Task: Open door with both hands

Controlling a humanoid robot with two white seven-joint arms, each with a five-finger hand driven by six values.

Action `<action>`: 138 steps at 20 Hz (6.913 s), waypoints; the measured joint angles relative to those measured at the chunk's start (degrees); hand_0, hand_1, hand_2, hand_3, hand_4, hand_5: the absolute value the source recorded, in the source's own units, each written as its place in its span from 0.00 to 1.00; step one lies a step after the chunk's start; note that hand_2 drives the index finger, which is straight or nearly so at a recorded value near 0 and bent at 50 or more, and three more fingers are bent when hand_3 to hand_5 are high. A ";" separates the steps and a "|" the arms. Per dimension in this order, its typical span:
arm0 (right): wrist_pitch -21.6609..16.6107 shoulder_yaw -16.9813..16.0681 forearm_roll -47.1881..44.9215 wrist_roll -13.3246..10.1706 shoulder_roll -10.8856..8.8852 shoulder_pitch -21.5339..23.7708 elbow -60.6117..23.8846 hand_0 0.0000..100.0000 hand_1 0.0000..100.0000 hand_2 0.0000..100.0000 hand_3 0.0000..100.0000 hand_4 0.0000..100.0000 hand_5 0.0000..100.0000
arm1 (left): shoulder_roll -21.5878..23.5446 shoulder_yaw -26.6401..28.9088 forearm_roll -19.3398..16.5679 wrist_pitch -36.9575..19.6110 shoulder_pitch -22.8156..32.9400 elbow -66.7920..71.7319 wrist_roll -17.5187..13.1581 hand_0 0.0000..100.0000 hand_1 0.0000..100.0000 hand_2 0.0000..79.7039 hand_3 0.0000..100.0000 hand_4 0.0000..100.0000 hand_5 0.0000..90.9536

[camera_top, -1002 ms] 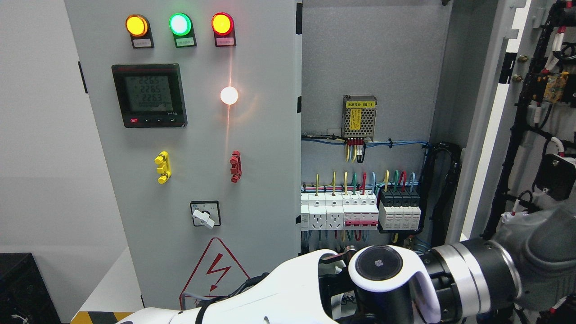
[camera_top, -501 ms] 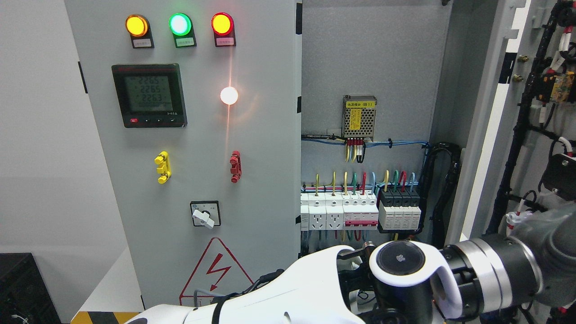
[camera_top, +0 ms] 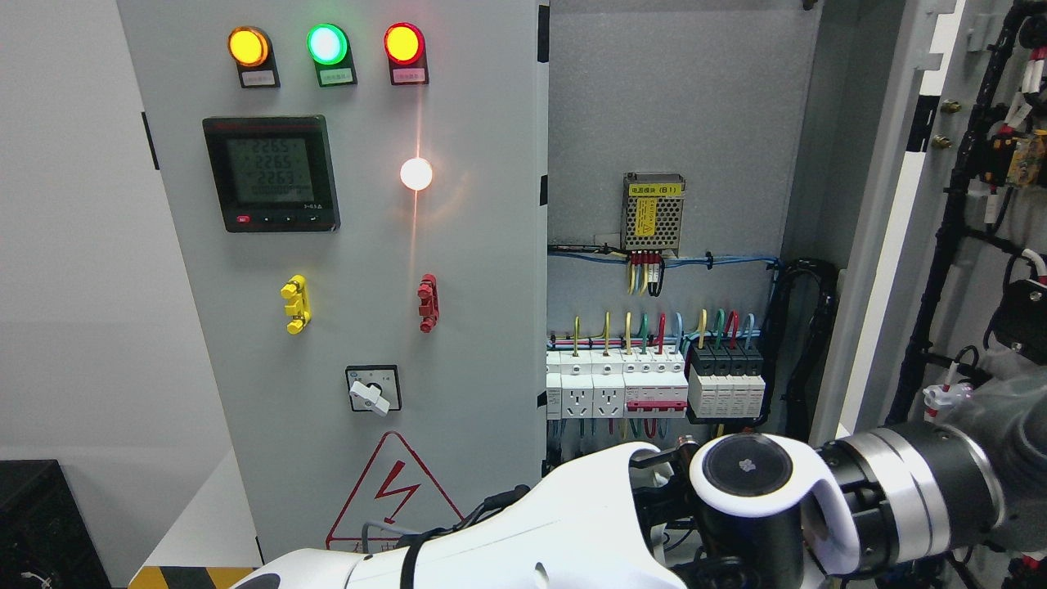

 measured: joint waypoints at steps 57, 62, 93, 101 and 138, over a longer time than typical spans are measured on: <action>0.00 0.00 0.00 0.00 0.00 0.00 0.00 0.19 0.00 0.00 0.00 0.00 0.00 | 42.23 15.24 -13.12 -7.59 75.73 -10.72 -0.25 0.00 0.00 0.00 0.00 0.00 0.00; 0.00 0.00 0.00 0.00 0.00 0.00 0.00 0.19 0.00 0.00 0.00 0.00 0.00 | 40.90 17.24 -14.13 -8.40 80.25 -1.15 -0.45 0.00 0.00 0.00 0.00 0.00 0.00; 0.00 0.00 0.00 0.00 0.00 0.00 -0.02 0.19 0.00 0.00 0.00 0.00 0.00 | 14.83 45.63 -62.63 -12.33 85.39 72.13 -4.90 0.00 0.00 0.00 0.00 0.00 0.00; 0.00 0.00 -0.05 0.00 0.00 0.00 -0.02 0.19 0.00 0.00 0.00 0.00 0.00 | 11.62 54.86 -74.09 -12.60 84.68 81.56 -5.19 0.00 0.00 0.00 0.00 0.00 0.00; 0.00 0.14 0.07 -0.05 -4.18 5.88 -9.06 0.19 0.00 0.00 0.00 0.00 0.00 | 4.44 63.14 -74.84 -19.00 84.55 90.86 6.20 0.00 0.00 0.00 0.00 0.00 0.00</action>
